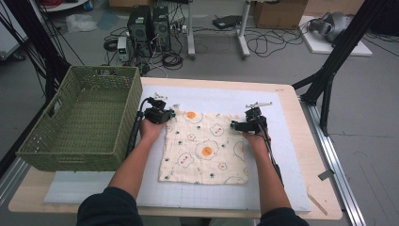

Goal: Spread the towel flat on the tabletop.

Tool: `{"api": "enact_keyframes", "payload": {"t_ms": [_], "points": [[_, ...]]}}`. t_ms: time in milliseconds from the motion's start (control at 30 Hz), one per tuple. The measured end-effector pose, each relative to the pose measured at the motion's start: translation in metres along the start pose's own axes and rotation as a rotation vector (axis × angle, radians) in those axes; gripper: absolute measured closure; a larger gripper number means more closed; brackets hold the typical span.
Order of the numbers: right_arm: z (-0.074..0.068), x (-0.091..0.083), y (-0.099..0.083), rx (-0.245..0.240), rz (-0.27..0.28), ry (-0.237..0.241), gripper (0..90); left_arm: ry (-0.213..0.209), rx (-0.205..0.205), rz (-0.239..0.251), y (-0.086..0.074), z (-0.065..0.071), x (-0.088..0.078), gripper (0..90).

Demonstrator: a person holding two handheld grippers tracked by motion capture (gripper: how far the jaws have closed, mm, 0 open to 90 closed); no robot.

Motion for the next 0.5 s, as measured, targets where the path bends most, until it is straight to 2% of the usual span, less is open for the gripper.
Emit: {"api": "enact_keyframes", "payload": {"t_ms": [67, 100, 167, 300, 333, 433, 500], "points": [[-0.003, 0.002, 0.003, -0.039, -0.005, -0.017, 39.3, -0.002, -0.001, 0.0, 0.0, 0.0, 0.0, 85.3], [-0.006, 0.003, 0.004, -0.049, -0.001, -0.003, 43.6, -0.002, -0.004, 0.001, 0.0, 0.0, 0.0, 85.3], [-0.009, 0.004, 0.006, -0.06, -0.009, -0.007, 51.2, -0.002, -0.001, 0.001, 0.0, 0.0, 0.0, 85.3], [-0.02, 0.005, 0.009, -0.123, -0.021, 0.038, 78.3, 0.0, 0.002, -0.001, 0.0, 0.0, 0.0, 85.3], [-0.021, 0.005, 0.008, -0.124, -0.023, 0.05, 83.0, 0.001, 0.005, -0.003, -0.001, 0.0, -0.001, 85.3], [-0.021, 0.005, 0.007, -0.077, -0.024, 0.097, 85.6, 0.0, 0.011, -0.008, -0.002, 0.001, -0.003, 85.6], [-0.02, 0.004, 0.007, -0.073, -0.021, 0.105, 85.8, 0.0, 0.016, -0.01, -0.001, 0.001, -0.004, 85.6]]}}
Point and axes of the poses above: each handheld gripper's, and its own axes: x roughly forward along the jaws, y roughly out of its top, z roughly to its right, the point moved 7 cm from there along x, roughly forward along the jaws, and after that the axes turned 3 degrees about -z, right-handed, at the moved point
